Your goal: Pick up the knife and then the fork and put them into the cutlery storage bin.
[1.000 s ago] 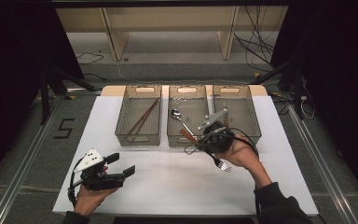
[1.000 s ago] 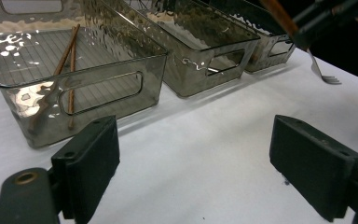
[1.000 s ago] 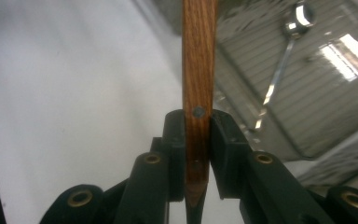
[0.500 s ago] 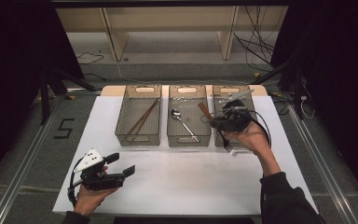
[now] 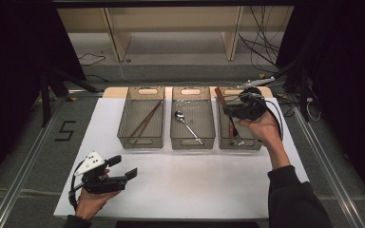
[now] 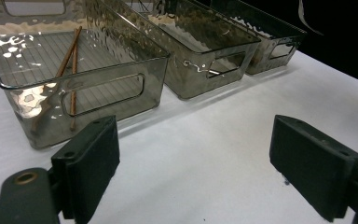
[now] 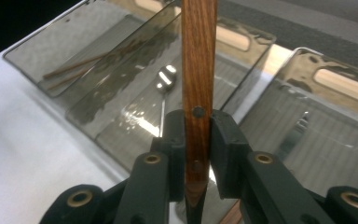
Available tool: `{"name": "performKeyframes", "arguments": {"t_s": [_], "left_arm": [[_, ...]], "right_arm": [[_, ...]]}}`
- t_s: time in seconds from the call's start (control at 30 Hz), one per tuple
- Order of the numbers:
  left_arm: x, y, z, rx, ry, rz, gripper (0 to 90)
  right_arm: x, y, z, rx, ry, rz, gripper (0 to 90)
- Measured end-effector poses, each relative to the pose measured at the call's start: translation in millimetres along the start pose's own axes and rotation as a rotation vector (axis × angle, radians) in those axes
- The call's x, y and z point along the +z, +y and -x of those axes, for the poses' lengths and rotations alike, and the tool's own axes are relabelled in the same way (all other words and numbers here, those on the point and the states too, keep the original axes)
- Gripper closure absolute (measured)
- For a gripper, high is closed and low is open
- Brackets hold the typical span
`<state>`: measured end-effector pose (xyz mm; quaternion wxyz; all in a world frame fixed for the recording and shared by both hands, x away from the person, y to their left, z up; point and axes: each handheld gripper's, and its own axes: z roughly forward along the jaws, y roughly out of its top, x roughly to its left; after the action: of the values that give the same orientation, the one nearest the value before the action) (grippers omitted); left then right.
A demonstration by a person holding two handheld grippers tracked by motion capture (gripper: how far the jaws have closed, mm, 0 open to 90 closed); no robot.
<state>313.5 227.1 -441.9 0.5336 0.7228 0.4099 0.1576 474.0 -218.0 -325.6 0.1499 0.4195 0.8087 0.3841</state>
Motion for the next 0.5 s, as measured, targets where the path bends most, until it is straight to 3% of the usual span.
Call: {"name": "performKeyframes", "arguments": {"t_s": [0.5], "left_arm": [[0.0,-0.2,0.2,-0.001,0.000,-0.001,15.6]], "right_arm": [[5.7,0.9,42.5,0.157,-0.119,0.058,77.4]]}}
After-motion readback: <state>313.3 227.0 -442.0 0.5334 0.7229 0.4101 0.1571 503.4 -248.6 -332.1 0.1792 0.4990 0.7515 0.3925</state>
